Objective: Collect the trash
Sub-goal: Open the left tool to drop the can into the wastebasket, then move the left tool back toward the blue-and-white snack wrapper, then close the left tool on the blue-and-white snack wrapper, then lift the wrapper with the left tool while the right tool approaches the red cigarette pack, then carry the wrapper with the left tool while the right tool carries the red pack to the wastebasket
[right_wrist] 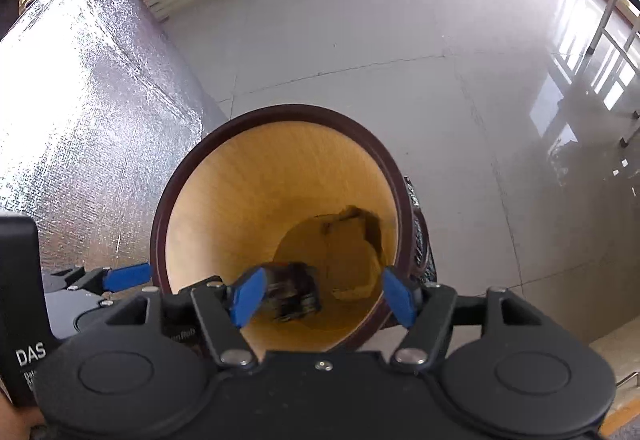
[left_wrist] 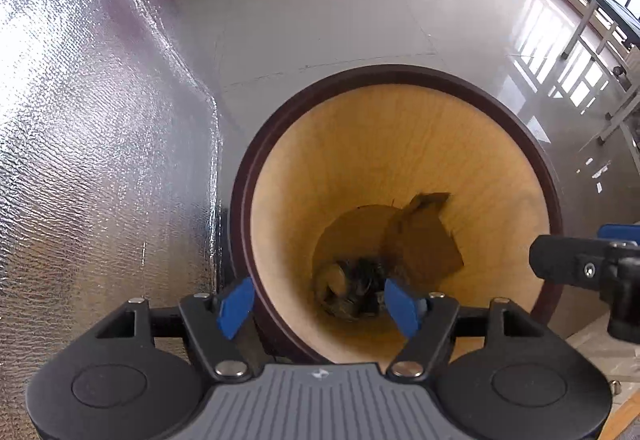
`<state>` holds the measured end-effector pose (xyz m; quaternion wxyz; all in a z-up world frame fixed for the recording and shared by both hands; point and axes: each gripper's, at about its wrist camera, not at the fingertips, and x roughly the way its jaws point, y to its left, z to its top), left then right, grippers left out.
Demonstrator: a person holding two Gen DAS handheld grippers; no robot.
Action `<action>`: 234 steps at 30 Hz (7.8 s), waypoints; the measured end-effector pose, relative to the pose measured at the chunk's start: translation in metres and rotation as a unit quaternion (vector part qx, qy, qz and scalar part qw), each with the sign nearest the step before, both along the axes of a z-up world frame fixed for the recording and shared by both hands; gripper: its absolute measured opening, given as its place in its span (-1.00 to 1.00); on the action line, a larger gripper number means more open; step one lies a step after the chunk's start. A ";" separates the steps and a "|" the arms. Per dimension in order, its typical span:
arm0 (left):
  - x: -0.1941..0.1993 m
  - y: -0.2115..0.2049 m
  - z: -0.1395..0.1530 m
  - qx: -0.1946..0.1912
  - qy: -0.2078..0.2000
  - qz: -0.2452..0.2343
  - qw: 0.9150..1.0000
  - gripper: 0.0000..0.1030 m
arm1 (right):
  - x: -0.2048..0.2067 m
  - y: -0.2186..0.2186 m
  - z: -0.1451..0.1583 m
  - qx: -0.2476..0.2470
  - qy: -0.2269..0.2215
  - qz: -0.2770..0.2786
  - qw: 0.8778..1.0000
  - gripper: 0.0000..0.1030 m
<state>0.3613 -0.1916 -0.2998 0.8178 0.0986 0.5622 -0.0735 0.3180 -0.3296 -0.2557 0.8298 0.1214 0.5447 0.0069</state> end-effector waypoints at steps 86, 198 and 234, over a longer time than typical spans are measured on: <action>-0.204 0.221 0.314 -0.139 -0.314 0.087 0.935 1.00 | -0.164 0.117 0.223 -0.064 -0.296 0.055 0.951 1.00; -0.210 0.445 0.263 -0.064 -0.280 0.271 0.919 -0.94 | -0.132 0.384 0.160 0.040 -0.281 0.312 0.907 0.07; -0.213 0.189 0.315 -0.146 -0.322 0.062 0.933 -0.95 | -0.180 0.130 0.217 0.006 -0.337 0.077 0.938 0.07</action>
